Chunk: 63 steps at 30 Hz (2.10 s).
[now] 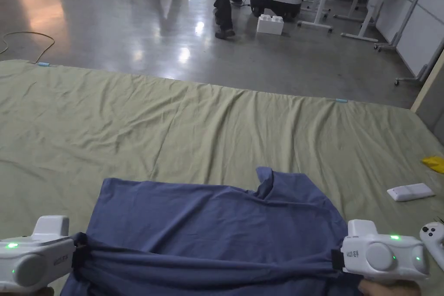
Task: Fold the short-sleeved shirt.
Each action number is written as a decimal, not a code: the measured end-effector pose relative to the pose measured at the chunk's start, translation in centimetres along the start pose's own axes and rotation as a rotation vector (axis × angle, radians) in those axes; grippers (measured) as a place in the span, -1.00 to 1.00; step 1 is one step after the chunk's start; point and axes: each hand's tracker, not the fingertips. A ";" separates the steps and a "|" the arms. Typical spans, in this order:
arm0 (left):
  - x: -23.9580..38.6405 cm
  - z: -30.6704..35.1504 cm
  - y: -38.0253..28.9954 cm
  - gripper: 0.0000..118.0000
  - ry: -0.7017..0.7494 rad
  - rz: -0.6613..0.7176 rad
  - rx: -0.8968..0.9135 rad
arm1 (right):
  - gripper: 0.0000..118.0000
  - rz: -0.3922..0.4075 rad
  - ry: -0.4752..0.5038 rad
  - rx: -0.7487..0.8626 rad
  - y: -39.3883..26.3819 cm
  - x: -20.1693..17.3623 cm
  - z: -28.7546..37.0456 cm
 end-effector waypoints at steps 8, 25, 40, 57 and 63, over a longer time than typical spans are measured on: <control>0.5 -2.1 1.2 -0.88 0.010 -0.006 -0.049 | -0.27 0.053 -0.025 -0.025 0.0 -0.3 -3.7; 5.8 9.2 0.0 -0.29 -0.079 -0.017 0.445 | -0.54 -0.057 -0.052 0.739 -6.0 -4.2 11.9; 3.6 14.0 -3.3 -0.94 0.045 -0.006 0.612 | -0.99 0.034 -0.080 1.009 -8.7 -8.4 19.0; -1.0 -0.5 -3.7 0.36 0.003 0.069 -0.150 | -0.99 0.011 -0.096 0.885 -9.6 -6.3 16.6; -1.8 -4.8 -4.2 0.23 0.061 -0.007 -0.212 | -0.99 -0.010 -0.122 0.826 -10.7 -4.7 15.7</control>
